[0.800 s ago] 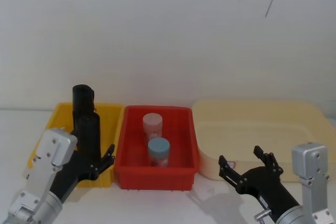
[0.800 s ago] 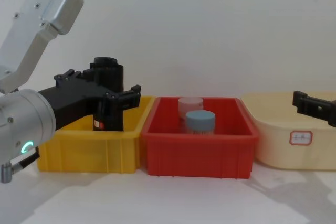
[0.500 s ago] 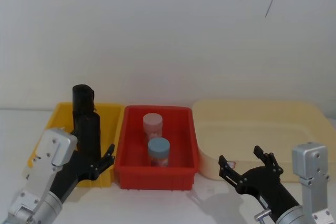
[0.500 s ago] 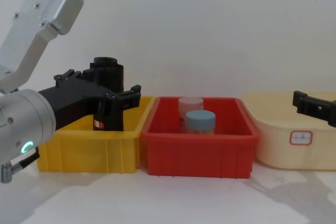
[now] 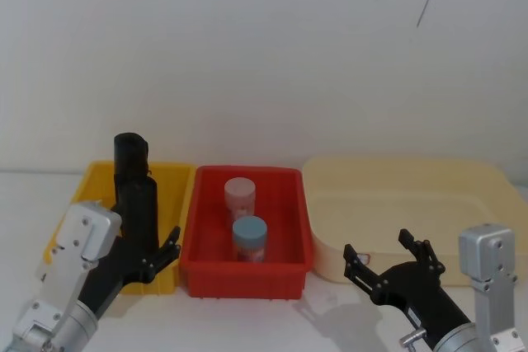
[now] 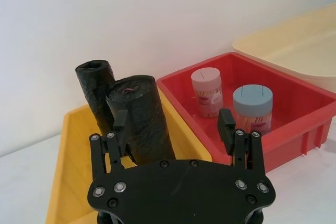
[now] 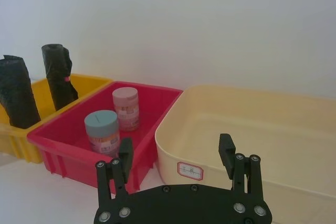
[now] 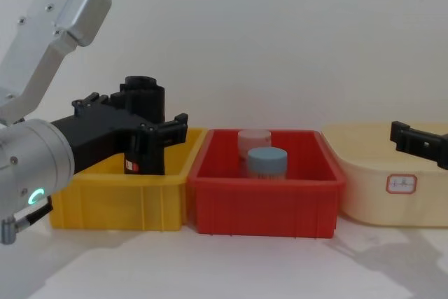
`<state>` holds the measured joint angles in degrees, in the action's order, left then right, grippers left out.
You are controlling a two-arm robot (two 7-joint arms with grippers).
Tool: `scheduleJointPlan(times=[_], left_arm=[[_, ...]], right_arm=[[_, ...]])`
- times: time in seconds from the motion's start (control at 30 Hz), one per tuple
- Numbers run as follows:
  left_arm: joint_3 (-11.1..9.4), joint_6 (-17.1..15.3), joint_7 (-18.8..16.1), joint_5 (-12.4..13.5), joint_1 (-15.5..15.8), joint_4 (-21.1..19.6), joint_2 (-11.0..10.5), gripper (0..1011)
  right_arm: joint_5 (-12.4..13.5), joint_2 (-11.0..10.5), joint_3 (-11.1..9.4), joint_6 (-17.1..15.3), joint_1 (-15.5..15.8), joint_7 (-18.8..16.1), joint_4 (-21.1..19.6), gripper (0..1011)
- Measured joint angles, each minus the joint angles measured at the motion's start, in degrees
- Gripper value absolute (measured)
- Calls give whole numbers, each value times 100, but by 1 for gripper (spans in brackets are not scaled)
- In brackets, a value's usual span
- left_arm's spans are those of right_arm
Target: Pick up the garbage bag with the one hand and transfer it to the other hand.
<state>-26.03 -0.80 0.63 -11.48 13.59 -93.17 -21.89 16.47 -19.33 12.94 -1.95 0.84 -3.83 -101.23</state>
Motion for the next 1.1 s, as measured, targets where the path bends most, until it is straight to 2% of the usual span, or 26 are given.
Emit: scheduleJointPlan(times=[0.33,0.53,0.8,1.1], left_arm=[[16,0,-13,8,-33,-23,-3,1001],[111,-8,-78,-12,-179,-112,-12,1002],[305,-57,-176,-183,-385,-193,19,1001],[448,-147,-183,-373,-387,-64,169,1001]], right_arm=[[0,0,0,0,0,0,0,1001],[0,0,0,0,0,0,0,1001],[0,0,0,0,0,0,0,1001],[0,0,0,0,0,0,0,1001]])
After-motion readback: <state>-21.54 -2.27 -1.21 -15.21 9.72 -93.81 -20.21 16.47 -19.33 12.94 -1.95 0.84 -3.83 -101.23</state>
